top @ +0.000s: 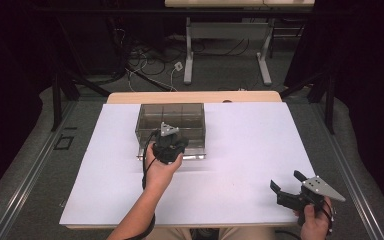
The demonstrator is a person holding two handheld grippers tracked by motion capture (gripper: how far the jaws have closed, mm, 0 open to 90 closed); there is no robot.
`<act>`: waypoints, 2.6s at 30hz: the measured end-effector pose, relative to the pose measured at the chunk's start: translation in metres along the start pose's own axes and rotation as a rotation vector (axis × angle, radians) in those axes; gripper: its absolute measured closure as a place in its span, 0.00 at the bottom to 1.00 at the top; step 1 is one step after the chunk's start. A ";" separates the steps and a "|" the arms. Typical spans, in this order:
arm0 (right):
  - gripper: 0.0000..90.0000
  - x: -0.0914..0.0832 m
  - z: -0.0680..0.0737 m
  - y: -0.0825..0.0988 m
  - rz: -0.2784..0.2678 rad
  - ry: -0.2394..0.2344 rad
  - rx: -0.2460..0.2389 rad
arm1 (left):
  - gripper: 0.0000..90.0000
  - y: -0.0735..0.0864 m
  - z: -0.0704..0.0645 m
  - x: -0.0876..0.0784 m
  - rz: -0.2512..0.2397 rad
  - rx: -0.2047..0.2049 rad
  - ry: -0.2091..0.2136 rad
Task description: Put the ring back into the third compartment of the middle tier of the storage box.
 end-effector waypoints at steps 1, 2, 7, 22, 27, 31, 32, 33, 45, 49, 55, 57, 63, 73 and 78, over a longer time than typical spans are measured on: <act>0.06 0.000 0.000 0.000 0.001 0.001 -0.004 | 0.97 0.001 0.000 0.001 0.001 -0.001 0.001; 0.06 0.000 0.000 0.000 -0.001 -0.001 -0.007 | 0.97 0.001 0.000 0.002 0.002 0.000 -0.001; 0.06 0.000 0.000 0.000 -0.001 0.000 -0.006 | 0.97 0.003 0.001 0.006 0.006 -0.006 -0.002; 0.06 0.000 0.000 0.000 -0.001 0.001 -0.004 | 0.97 0.007 0.000 0.018 0.013 -0.030 0.007; 0.06 0.000 0.000 0.000 -0.002 -0.001 -0.008 | 0.97 0.010 0.000 0.023 0.025 -0.035 0.011; 0.06 0.000 0.000 0.000 0.002 0.001 -0.004 | 0.97 0.012 0.001 0.026 0.026 -0.047 0.013; 0.06 0.000 0.000 0.000 0.001 0.000 -0.005 | 0.97 0.013 0.001 0.027 0.030 -0.046 0.015; 0.06 0.000 0.000 0.000 -0.002 -0.001 -0.008 | 0.97 0.013 0.002 0.027 0.030 -0.046 0.016; 0.06 0.000 0.001 0.001 0.004 -0.005 -0.006 | 0.97 0.019 0.002 0.033 0.045 -0.058 0.019; 0.06 0.000 0.001 0.001 0.007 -0.005 -0.009 | 0.97 0.019 0.002 0.034 0.046 -0.053 0.017; 0.06 0.000 0.001 0.001 0.002 -0.005 -0.007 | 0.97 0.019 0.001 0.036 0.047 -0.056 0.019; 0.06 0.000 0.001 0.001 0.003 -0.004 -0.006 | 0.97 0.018 0.000 0.036 0.044 -0.057 0.025; 0.06 0.000 0.000 0.001 0.004 -0.001 -0.004 | 0.95 0.017 0.000 0.034 0.044 -0.050 0.027; 0.06 0.000 0.000 0.000 0.001 0.000 -0.007 | 0.83 0.016 -0.002 0.029 0.006 -0.057 0.048; 0.06 0.000 0.000 0.000 0.000 0.000 -0.008 | 0.80 0.017 -0.002 0.029 -0.002 -0.057 0.052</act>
Point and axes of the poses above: each handheld gripper's, and its own axes: x roughly forward along the jaws, y roughly out of its underside, z roughly to its left, the point moved 10 cm from there along x, roughly forward along the jaws, and after that the axes turned 6 degrees about y, right-handed, at the moved point
